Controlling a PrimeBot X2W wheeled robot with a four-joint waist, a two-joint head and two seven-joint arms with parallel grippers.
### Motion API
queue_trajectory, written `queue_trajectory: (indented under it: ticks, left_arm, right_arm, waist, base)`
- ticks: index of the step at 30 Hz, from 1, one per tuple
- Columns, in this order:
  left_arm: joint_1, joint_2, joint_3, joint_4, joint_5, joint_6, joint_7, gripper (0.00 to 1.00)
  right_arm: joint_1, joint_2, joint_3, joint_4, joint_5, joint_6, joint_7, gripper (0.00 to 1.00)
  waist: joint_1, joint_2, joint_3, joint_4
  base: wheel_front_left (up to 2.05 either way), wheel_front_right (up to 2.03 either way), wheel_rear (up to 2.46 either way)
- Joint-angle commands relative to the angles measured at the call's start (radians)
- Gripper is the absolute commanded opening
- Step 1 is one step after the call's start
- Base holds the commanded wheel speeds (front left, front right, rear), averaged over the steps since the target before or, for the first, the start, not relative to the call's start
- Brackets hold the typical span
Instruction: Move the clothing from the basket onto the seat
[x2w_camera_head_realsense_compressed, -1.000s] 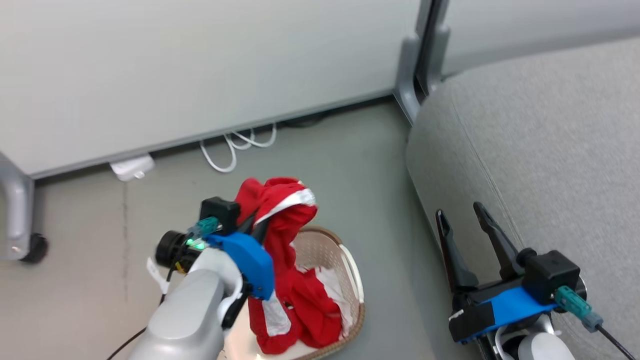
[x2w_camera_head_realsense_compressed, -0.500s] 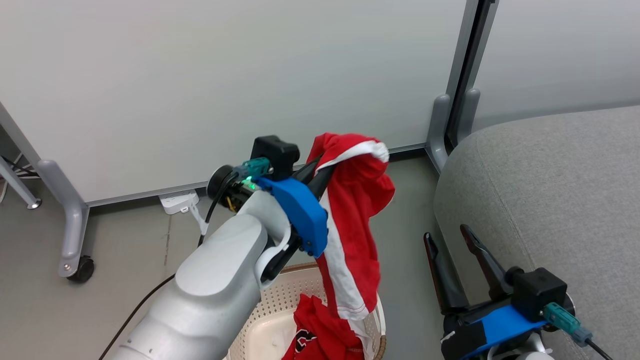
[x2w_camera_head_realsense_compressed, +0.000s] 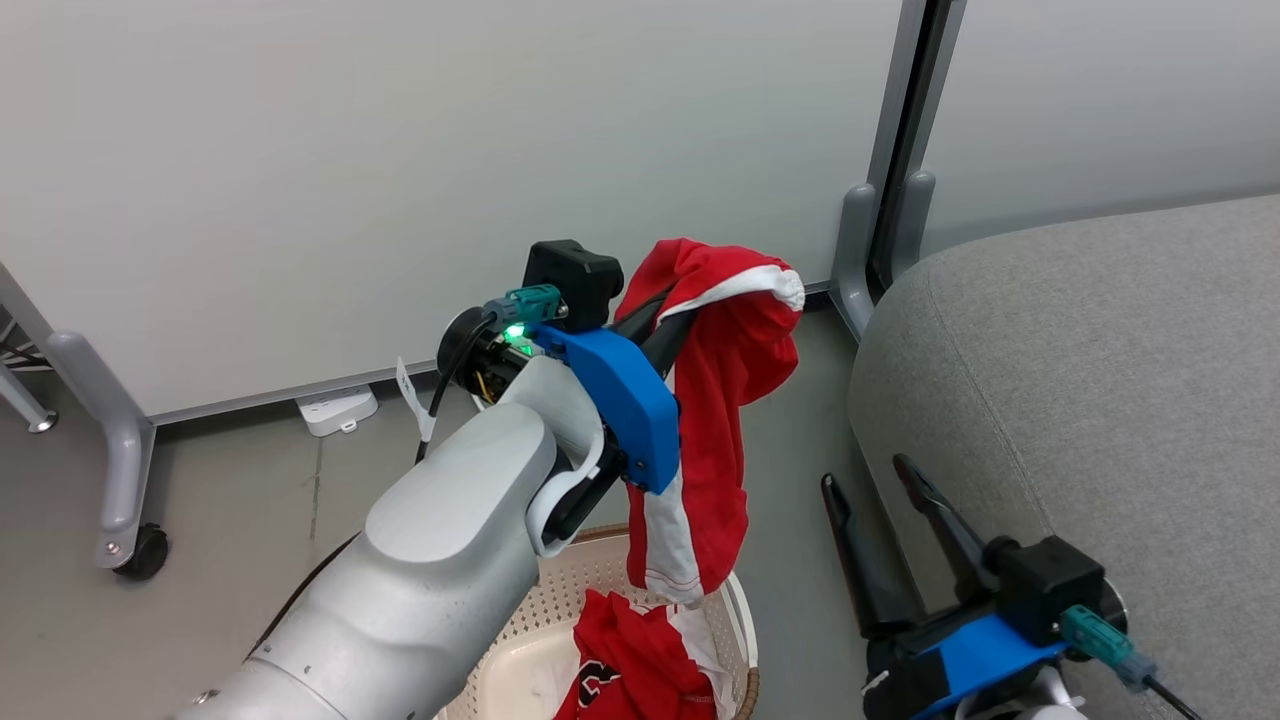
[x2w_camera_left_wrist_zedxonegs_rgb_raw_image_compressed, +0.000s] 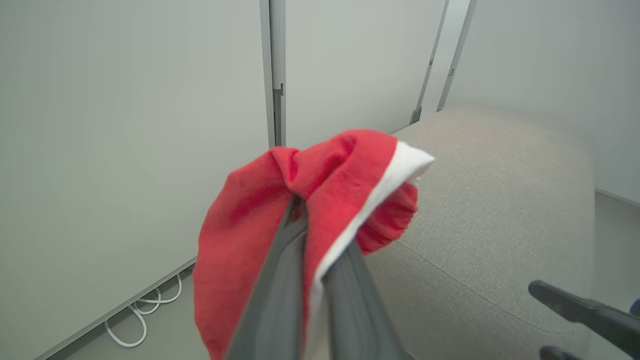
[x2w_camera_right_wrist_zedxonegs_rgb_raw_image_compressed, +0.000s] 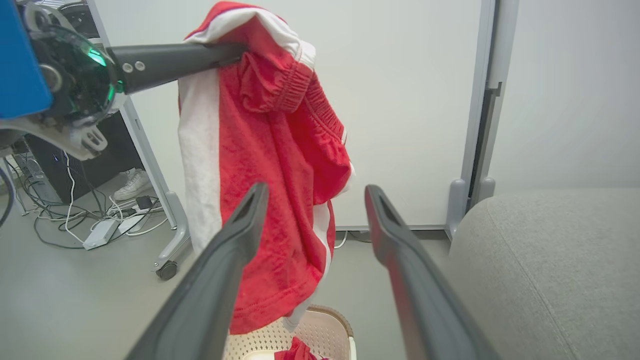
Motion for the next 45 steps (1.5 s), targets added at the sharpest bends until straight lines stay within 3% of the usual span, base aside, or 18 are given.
queue_trajectory:
  ticks: [1, 10, 24, 45]
  left_arm:
    - [-0.015, 0.003, -0.008, 0.003, -0.009, 0.007, -0.008, 0.00]
    - [-0.027, 0.002, -0.078, 0.002, -0.077, 0.027, -0.020, 0.00]
    - [-0.058, 0.003, -0.189, -0.032, -0.183, 0.064, -0.040, 0.00]
    - [-0.087, 0.002, -0.318, -0.081, -0.337, 0.104, -0.067, 0.00]
  right_arm:
    - [-0.008, -0.002, 0.015, 0.002, -0.005, 0.000, 0.003, 1.00]
    - [-0.112, -0.002, 0.152, 0.078, 0.006, 0.000, 0.019, 1.00]
    - [-0.328, -0.002, 0.236, 0.386, 0.026, 0.000, -0.015, 1.00]
    - [-0.527, -0.002, 0.350, 0.687, 0.279, 0.000, -0.118, 1.00]
  waist:
    - [0.0000, -0.0001, 0.000, 0.000]
    - [0.0000, -0.0001, 0.003, 0.011]
    - [0.0000, -0.0001, 0.002, 0.063]
    - [0.0000, -0.0001, 0.002, 0.120]
  base:
    - [0.00, 0.00, 0.00]
    - [0.00, 0.00, 0.00]
    - [0.00, 0.00, 0.00]
    - [0.00, 0.00, 0.00]
